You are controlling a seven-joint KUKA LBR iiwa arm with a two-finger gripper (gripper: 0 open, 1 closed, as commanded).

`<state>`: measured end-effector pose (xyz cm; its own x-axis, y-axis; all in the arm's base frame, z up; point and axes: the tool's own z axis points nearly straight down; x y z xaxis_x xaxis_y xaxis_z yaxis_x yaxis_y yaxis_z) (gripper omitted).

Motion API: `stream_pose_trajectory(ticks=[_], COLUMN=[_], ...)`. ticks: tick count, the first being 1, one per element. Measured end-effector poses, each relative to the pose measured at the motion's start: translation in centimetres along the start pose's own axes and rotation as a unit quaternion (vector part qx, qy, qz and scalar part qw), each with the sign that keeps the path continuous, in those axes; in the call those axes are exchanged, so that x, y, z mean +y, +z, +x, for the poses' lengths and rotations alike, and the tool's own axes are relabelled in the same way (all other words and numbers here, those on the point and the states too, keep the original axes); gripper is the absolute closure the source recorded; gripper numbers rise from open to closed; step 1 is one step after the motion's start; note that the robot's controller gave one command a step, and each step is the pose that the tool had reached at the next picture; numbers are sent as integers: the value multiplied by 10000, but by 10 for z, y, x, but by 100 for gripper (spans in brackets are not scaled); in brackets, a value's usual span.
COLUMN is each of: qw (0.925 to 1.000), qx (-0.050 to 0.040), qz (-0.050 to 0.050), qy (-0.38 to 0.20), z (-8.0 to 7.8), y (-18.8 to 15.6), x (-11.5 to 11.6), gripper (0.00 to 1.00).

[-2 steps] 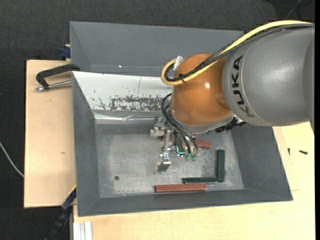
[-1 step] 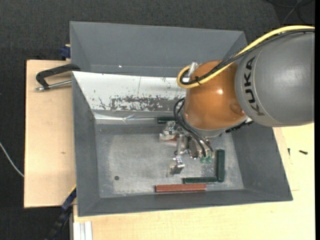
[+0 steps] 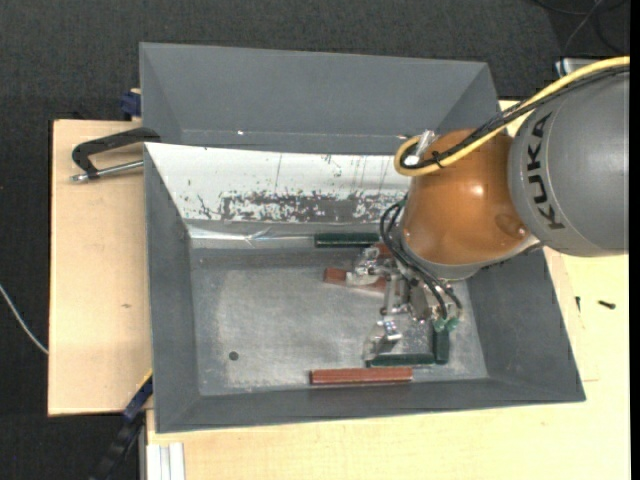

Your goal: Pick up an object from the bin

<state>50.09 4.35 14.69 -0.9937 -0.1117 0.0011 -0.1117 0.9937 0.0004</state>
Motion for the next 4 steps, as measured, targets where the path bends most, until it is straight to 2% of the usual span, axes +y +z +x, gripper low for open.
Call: stream_pose_trajectory(ticks=[1, 2, 4], qw=[9975, 9937, 9921], qx=[-32, -52, -40], qz=[0, 10, -3], qy=[-710, -1119, -1250], z=[-11, 0, 3], y=[3, 44, 51], x=[-26, -38, -40], gripper=[0, 0, 0])
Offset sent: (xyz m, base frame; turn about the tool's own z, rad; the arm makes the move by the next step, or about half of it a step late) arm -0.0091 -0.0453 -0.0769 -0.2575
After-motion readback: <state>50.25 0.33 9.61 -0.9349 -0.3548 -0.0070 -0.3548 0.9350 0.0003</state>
